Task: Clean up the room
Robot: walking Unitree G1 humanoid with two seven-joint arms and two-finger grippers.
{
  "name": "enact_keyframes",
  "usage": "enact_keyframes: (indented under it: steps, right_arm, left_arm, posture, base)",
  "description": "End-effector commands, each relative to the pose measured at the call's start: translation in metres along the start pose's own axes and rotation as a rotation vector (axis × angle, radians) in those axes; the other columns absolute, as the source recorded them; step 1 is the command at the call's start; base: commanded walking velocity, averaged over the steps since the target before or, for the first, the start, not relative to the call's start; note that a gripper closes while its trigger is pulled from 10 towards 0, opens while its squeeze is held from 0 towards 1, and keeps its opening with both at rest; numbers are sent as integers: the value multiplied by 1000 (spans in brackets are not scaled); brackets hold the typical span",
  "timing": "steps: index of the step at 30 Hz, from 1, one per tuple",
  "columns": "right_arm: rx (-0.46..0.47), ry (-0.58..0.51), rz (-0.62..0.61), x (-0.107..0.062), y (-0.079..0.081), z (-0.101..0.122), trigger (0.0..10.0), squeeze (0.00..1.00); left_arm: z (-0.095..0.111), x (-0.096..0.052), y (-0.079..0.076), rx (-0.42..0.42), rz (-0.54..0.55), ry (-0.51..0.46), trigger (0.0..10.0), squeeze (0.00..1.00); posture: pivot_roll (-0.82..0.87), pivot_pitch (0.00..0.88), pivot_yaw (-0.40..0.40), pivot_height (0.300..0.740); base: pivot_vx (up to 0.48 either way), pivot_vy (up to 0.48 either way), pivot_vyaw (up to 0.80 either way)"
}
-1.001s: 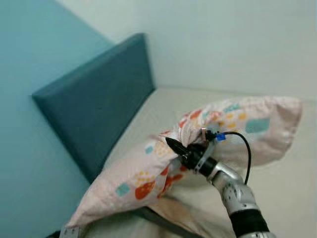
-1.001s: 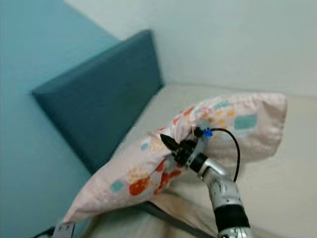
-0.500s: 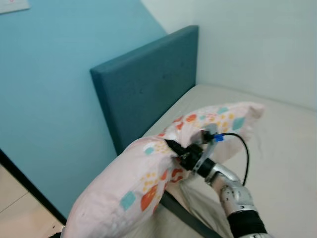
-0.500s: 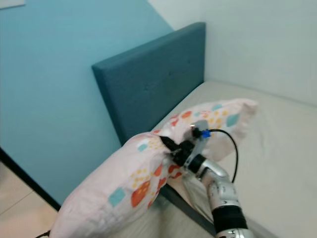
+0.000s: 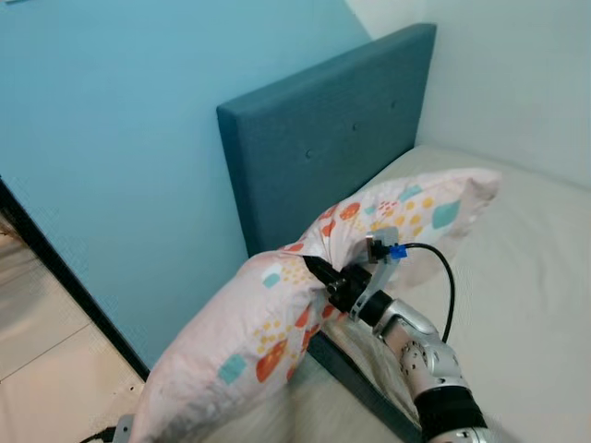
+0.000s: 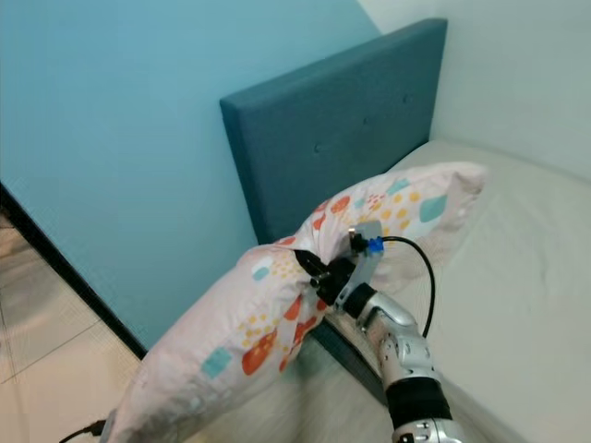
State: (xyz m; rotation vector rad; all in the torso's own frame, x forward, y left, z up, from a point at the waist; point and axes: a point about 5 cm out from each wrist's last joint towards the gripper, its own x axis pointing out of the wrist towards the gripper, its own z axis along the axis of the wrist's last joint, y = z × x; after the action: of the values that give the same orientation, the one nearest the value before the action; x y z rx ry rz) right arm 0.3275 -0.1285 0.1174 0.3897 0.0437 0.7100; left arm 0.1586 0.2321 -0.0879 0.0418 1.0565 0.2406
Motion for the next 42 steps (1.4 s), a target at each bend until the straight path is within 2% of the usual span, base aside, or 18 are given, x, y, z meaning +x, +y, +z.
enact_keyframes:
  steps: [1,11,20,27,31,42]
  right_arm:
    - [-52,-85,19,7,3,19,10000,0]
    - [-63,-96,42,5,6,20,10000,0]
    - [-85,-71,121,6,16,18,10000,0]
    - [-78,-61,104,5,13,17,10000,0]
    - [-79,-54,46,4,6,17,10000,0]
    - [-54,-34,41,0,4,14,10000,0]
  left_arm:
    - [-2,0,3,18,3,8,10000,0]
    - [-5,0,2,21,0,14,10000,0]
    - [-6,-1,3,30,3,16,10000,0]
    - [-5,-1,3,37,1,14,10000,0]
    - [-4,0,2,27,4,13,10000,0]
    - [-9,-1,-3,32,-34,31,10000,0]
  posture:
    - [-60,29,71,740]
    - [-63,37,67,740]
    - [-66,38,65,740]
    - [-71,33,65,740]
    - [-74,33,67,740]
    - [-77,41,70,740]
  base:
    - [368,0,0]
    - [480,0,0]
    - [480,0,798]
    - [480,0,796]
    - [0,0,0]
    - [0,-85,0]
